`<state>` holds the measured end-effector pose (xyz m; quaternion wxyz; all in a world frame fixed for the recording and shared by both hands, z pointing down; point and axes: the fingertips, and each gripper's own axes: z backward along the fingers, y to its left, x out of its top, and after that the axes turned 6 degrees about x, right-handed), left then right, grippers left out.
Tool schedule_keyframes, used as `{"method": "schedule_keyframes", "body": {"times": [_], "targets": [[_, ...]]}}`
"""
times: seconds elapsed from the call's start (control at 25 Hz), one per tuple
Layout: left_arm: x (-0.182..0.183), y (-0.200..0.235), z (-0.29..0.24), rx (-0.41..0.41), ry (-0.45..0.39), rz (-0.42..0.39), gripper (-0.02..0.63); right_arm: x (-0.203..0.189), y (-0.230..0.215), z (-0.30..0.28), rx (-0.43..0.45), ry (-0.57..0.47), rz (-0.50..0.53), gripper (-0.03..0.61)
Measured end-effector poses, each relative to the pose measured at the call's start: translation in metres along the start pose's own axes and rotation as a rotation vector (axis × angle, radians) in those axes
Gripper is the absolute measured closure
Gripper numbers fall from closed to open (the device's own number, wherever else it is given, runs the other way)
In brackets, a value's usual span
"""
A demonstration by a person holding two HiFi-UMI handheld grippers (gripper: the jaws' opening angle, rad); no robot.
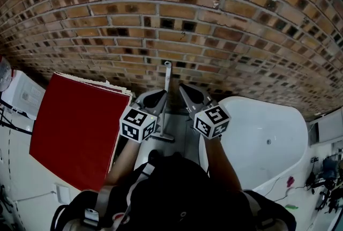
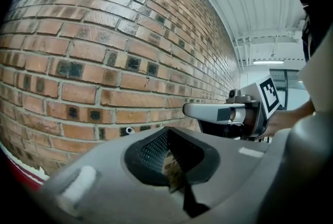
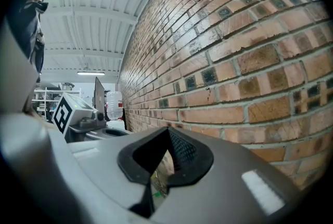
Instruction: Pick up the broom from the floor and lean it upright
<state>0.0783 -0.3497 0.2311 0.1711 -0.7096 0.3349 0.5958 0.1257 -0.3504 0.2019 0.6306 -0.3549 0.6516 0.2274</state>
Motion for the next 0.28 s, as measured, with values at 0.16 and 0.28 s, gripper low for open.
{"method": "schedule_keyframes", "body": {"times": [0.16,0.28], "targets": [[-0.0023,-0.0002,-0.001,0.002,0.008,0.002,0.614,0.0003,-0.0006,0.0001,0.002,0.001,0.002,0.577],[-0.0027,0.0008,-0.0022,0.007,0.011,0.004,0.614,0.0011,-0.0018,0.0001,0.005,0.002,0.005,0.577]]}}
